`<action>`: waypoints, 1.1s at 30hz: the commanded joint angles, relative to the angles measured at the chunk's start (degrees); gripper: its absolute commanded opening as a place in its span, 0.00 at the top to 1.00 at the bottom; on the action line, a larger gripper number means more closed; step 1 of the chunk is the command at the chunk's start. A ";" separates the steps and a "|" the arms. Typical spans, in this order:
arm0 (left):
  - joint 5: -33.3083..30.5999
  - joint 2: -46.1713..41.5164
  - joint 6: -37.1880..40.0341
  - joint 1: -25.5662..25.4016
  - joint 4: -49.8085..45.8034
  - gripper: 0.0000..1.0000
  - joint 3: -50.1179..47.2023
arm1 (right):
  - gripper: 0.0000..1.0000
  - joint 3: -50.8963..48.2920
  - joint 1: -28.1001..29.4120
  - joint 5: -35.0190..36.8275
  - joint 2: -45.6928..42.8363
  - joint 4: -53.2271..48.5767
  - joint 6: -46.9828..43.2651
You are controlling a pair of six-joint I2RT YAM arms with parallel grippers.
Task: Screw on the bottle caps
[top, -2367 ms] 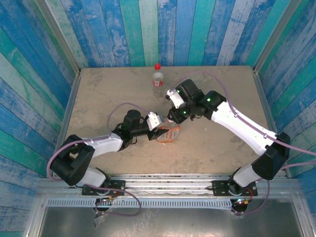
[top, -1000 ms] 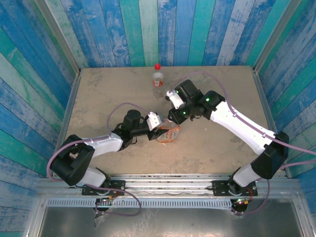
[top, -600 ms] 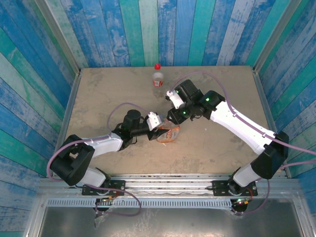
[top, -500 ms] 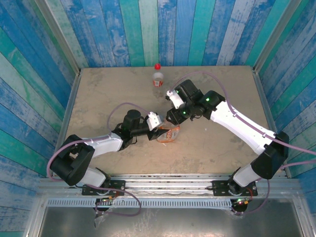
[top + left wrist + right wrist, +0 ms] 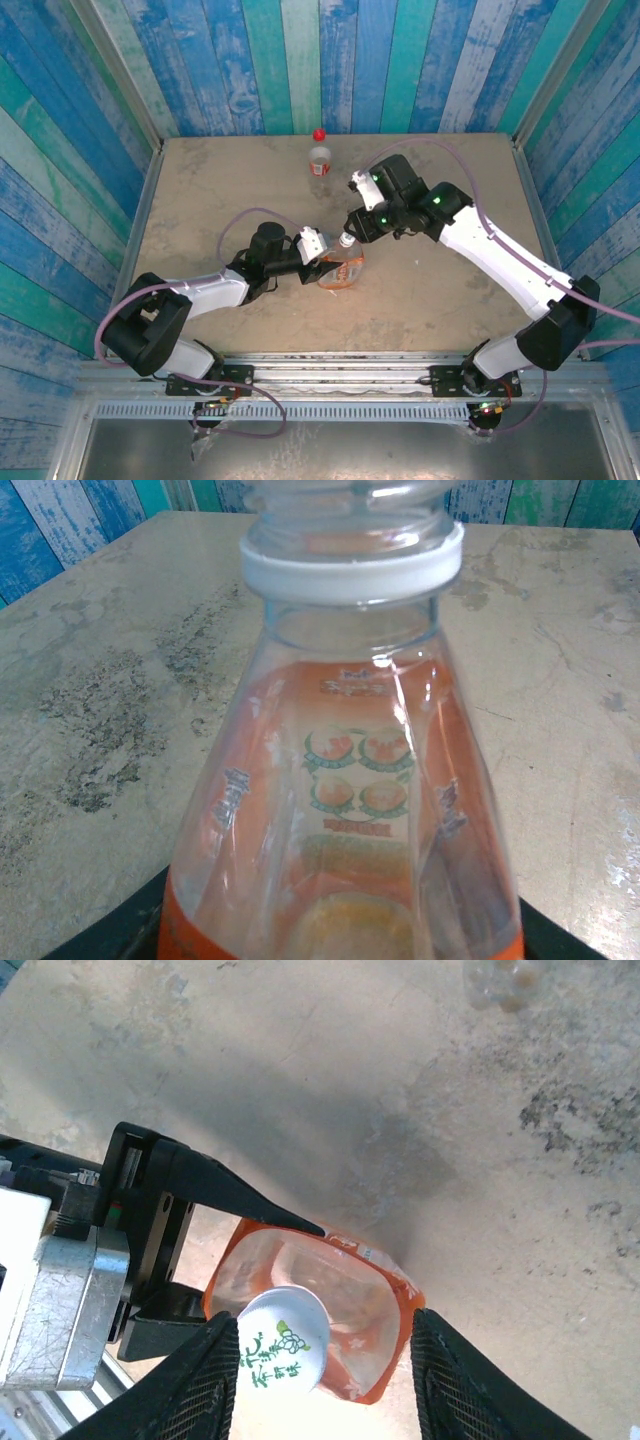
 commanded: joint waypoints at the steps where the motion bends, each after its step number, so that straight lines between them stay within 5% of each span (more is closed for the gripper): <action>1: -0.08 1.82 0.80 -0.28 -2.61 0.46 0.72 | 0.57 -1.20 -0.01 -1.02 0.73 -0.40 0.40; 24: -0.07 2.01 0.88 -0.28 -2.62 0.46 0.74 | 0.67 0.10 -0.12 -4.86 1.94 -2.17 -0.01; 33: -0.61 1.78 0.30 -0.31 -2.80 0.46 0.74 | 0.81 -2.12 -1.13 -9.41 2.52 -0.94 2.16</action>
